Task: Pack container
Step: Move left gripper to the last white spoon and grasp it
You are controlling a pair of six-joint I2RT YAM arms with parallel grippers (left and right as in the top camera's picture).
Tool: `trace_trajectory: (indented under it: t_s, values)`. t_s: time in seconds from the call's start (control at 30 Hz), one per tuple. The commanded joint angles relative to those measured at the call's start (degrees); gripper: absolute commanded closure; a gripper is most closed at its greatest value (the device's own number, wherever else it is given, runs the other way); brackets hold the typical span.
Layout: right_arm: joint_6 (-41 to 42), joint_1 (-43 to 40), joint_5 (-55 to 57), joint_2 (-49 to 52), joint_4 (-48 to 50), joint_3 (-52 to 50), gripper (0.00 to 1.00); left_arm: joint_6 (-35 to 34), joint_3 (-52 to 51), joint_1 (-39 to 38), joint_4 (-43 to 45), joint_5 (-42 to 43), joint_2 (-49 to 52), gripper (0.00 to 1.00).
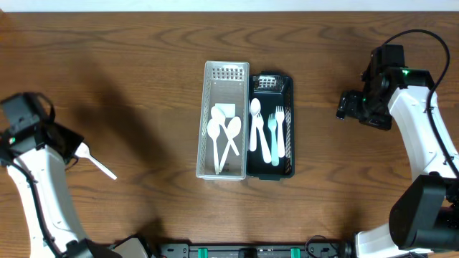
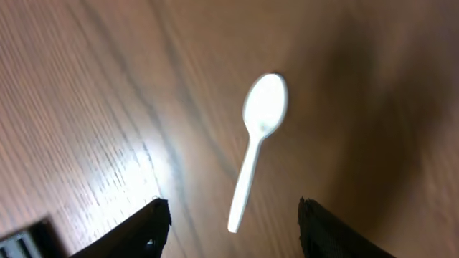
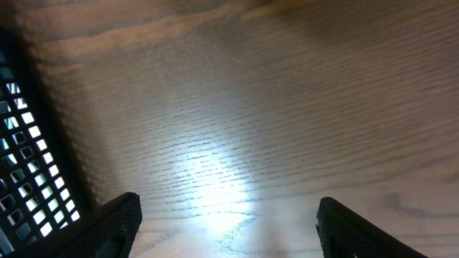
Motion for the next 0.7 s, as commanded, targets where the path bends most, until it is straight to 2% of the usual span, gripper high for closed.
trace_trajectory:
  t_s: [0.0, 0.17, 0.67]
  values:
    - [-0.6, -0.3, 0.0, -0.1, 0.0, 0.1, 0.18, -0.9, -5.1, 2.6, 3.9, 3.1, 1.3, 0.40]
    - [-0.6, -0.3, 0.0, -0.1, 0.0, 0.1, 0.18, 1.3, -7.8, 2.0, 8.9, 4.2, 4.8, 0.40]
    - [-0.6, -0.3, 0.0, -0.1, 0.2, 0.1, 0.18, 3.0, -7.8, 2.0, 15.7, 4.7, 22.6, 0.40]
